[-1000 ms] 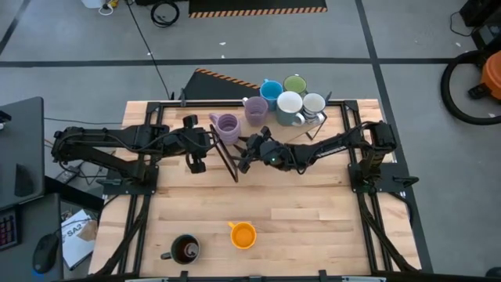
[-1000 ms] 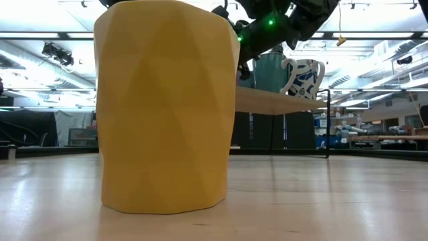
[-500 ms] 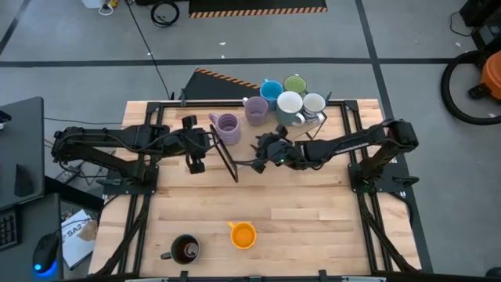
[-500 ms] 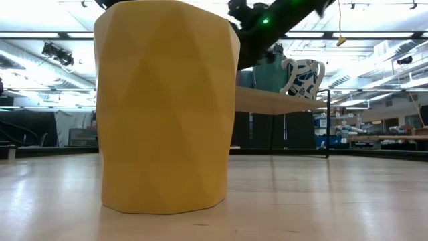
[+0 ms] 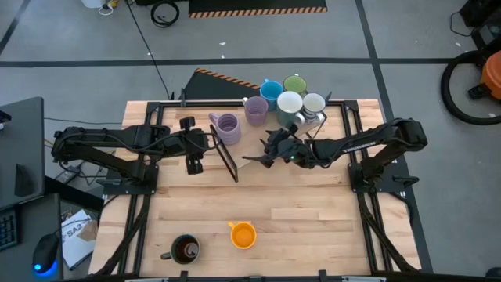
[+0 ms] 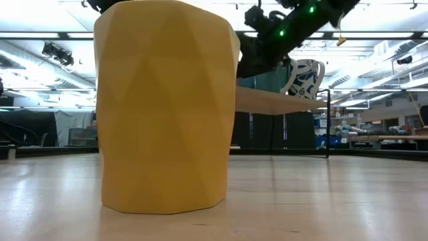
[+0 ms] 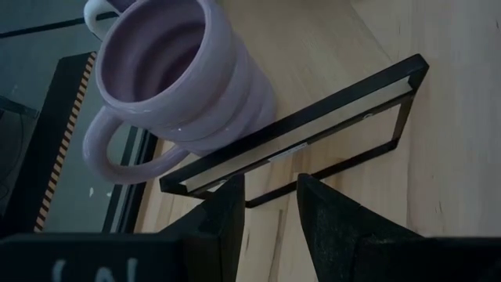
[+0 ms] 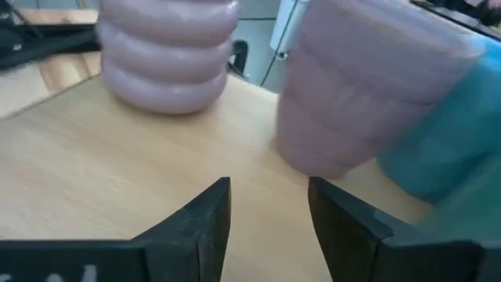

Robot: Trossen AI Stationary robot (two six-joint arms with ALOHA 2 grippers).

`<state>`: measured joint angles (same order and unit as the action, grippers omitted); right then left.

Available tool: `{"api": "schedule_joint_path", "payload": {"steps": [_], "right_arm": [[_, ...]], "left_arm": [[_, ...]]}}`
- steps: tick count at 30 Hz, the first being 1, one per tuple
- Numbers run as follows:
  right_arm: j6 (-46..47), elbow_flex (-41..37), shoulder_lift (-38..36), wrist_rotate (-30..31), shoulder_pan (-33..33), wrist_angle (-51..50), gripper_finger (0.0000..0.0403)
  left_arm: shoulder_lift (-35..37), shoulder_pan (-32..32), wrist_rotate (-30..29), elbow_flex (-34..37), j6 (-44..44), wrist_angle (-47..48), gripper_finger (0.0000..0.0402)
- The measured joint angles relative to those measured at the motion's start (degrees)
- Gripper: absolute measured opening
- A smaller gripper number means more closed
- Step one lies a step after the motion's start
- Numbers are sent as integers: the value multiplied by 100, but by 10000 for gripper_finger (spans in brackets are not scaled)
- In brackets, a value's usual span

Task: Place coffee mugs
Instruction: Adjust the purple mug on the shelf

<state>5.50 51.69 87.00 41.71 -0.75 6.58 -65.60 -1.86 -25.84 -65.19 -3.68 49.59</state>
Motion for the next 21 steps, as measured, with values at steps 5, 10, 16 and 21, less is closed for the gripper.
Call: {"api": "schedule_joint_path", "payload": {"steps": [5,10,16,21], "right_arm": [[-269,-172,337,-2,132,751,219],[-94,-177,571,61,248,1186,275],[355,-176,573,237,407,1255,328],[347,-176,573,208,528,1463,336]], "left_arm": [[0,1,-1,0,4,-1,126],[0,3,5,0,7,6,126],[0,3,19,0,7,6,126],[0,3,20,0,7,6,126]]}}
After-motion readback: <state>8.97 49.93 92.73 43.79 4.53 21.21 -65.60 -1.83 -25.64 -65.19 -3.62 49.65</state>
